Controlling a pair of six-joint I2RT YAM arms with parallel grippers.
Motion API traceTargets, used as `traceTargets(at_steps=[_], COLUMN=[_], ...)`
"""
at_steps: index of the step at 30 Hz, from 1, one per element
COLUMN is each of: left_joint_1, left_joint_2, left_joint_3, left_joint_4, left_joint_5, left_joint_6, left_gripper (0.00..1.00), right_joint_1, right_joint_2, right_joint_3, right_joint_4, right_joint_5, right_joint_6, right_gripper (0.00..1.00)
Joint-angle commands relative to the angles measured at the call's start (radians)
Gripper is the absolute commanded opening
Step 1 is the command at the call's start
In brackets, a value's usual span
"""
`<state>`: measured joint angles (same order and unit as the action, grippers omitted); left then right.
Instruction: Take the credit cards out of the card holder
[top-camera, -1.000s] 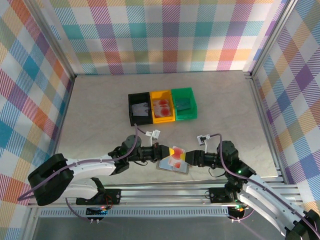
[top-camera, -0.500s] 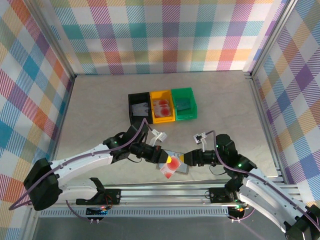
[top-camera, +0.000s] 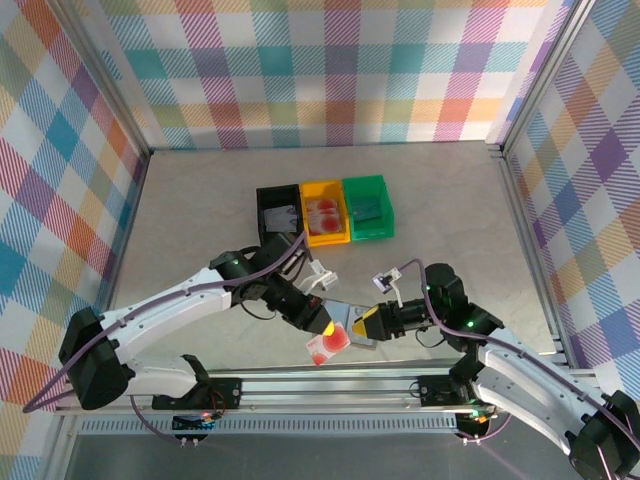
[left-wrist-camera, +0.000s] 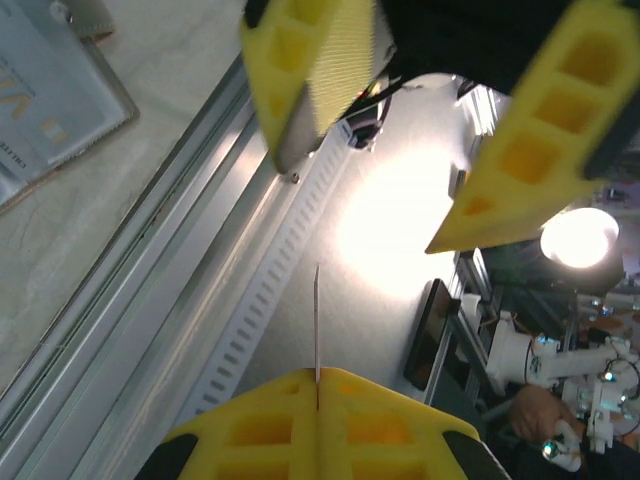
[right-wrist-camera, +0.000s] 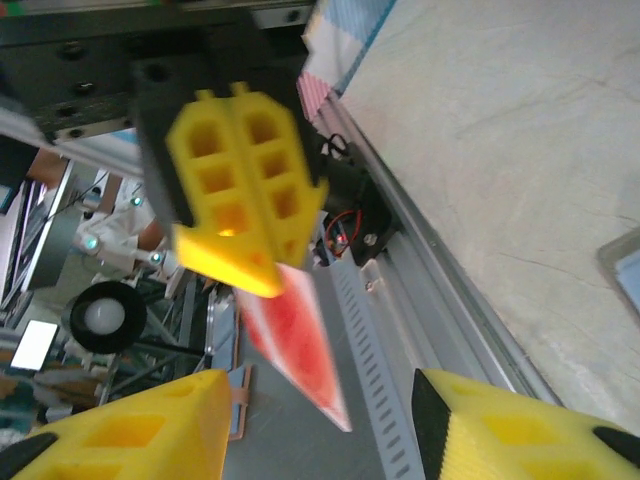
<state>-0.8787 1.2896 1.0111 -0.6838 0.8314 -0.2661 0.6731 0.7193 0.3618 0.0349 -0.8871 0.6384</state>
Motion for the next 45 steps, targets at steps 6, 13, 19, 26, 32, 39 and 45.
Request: traceTargets(at_steps=[6, 13, 19, 26, 32, 39, 45], left_joint_1=[0.004, 0.004, 0.003, 0.003, 0.003, 0.004, 0.029], left_joint_2=[0.039, 0.054, 0.056, 0.06, 0.055, 0.018, -0.14], left_joint_3=[0.034, 0.057, 0.046, 0.044, 0.046, 0.067, 0.132], left_joint_4=[-0.001, -0.011, -0.008, -0.015, -0.017, -0.038, -0.086], left_joint_5=[0.084, 0.128, 0.133, 0.133, 0.135, 0.133, -0.025], left_joint_6=[0.058, 0.097, 0.106, 0.119, 0.123, 0.136, 0.119], left_gripper=[0.0, 0.0, 0.0, 0.0, 0.0, 0.22, 0.67], right_joint_1=[0.044, 0.07, 0.093, 0.124, 0.129, 0.128, 0.125], right_joint_2=[0.033, 0.084, 0.105, 0.158, 0.151, 0.103, 0.049], right_joint_3=[-0.001, 0.011, 0.019, 0.029, 0.027, 0.023, 0.041], right_joint_4=[0.101, 0.093, 0.118, 0.148, 0.135, 0.076, -0.029], right_joint_5=[-0.07, -0.045, -0.056, -0.062, -0.04, 0.003, 0.149], right_joint_6=[-0.028, -0.055, -0.061, -0.066, -0.071, -0.084, -0.112], right_gripper=[0.47, 0.46, 0.36, 0.16, 0.0, 0.0, 0.0])
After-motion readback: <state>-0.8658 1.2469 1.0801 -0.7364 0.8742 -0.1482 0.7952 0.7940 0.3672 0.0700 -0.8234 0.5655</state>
